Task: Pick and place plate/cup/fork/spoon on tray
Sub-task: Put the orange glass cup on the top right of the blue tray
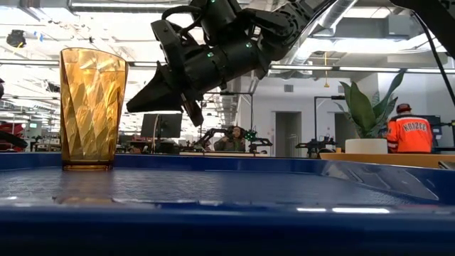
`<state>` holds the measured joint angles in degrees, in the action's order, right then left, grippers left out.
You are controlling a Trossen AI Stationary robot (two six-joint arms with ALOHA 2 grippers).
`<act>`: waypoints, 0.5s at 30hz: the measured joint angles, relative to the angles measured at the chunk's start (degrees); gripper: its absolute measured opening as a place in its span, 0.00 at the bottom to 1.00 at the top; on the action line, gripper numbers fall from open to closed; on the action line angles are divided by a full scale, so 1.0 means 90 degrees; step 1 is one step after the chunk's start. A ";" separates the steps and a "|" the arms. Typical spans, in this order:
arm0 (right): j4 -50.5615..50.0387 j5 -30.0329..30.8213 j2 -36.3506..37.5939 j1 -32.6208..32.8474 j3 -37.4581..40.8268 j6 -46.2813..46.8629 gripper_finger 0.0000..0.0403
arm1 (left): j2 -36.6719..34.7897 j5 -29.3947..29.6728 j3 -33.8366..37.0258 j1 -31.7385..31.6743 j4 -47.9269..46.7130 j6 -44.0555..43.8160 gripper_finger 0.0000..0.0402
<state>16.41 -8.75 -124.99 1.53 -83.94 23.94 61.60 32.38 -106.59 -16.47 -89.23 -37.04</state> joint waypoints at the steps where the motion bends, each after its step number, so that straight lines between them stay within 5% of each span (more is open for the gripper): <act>1: 0.0022 0.0000 0.0000 -0.0001 0.0000 0.0000 0.02 | 0.0000 -0.0002 0.0000 0.0000 0.0000 0.0000 0.70; 15: 0.0263 0.0052 0.0000 -0.0008 0.0000 0.0070 0.03 | 0.0000 -0.0002 0.0000 0.0000 0.0000 0.0014 0.70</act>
<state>18.77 -8.29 -124.99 1.45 -83.94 24.57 61.60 32.36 -106.59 -16.47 -89.23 -36.91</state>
